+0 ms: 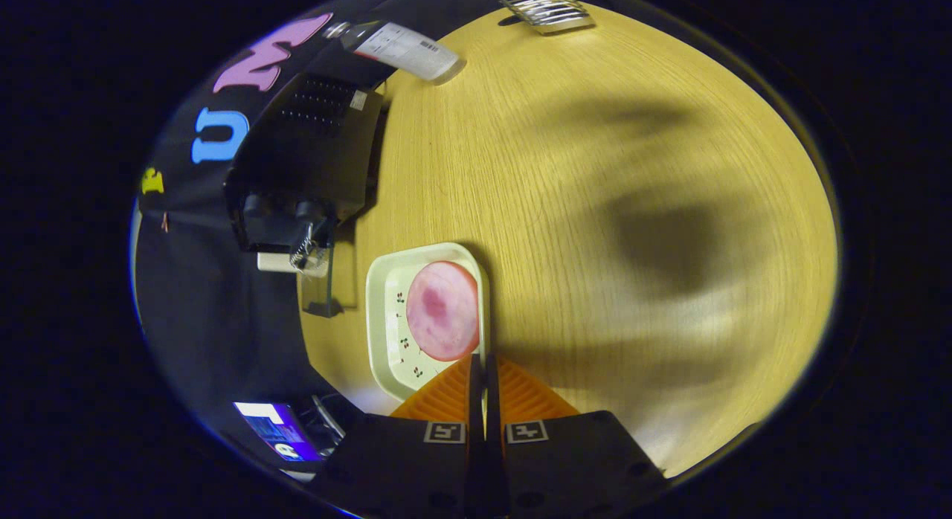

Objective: Open the toaster oven, put the food inside, and close the toaster oven door.

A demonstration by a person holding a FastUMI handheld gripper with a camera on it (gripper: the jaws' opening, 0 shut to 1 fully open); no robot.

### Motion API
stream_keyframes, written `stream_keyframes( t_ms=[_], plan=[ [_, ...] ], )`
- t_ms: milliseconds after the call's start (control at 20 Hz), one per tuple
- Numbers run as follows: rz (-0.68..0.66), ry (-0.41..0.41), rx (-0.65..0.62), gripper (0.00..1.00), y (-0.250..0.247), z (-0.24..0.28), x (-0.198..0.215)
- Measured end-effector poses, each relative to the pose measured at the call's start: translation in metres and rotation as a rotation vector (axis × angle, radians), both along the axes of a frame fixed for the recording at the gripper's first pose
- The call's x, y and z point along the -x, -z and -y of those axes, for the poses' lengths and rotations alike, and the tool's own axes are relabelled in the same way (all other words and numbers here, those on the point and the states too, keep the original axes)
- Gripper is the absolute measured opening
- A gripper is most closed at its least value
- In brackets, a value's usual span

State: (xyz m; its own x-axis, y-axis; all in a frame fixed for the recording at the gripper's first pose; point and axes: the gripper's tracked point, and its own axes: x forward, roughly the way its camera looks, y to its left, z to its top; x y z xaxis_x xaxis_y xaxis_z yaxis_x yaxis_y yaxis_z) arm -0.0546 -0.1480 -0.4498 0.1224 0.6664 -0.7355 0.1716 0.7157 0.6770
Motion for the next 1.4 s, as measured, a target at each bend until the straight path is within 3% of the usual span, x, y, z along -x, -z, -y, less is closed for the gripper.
stream_keyframes(
  t_ms=[400,700,1000,1400],
  plan=[
    [0.065,0.123,-0.127,0.06,-0.025,-0.016,-0.001],
    [0.067,0.17,-0.122,0.05,-0.049,-0.041,0.019],
    [0.041,0.303,-0.173,0.06,-0.084,-0.111,0.04],
    [0.038,0.41,-0.204,0.05,-0.128,-0.216,0.047]
  ],
)
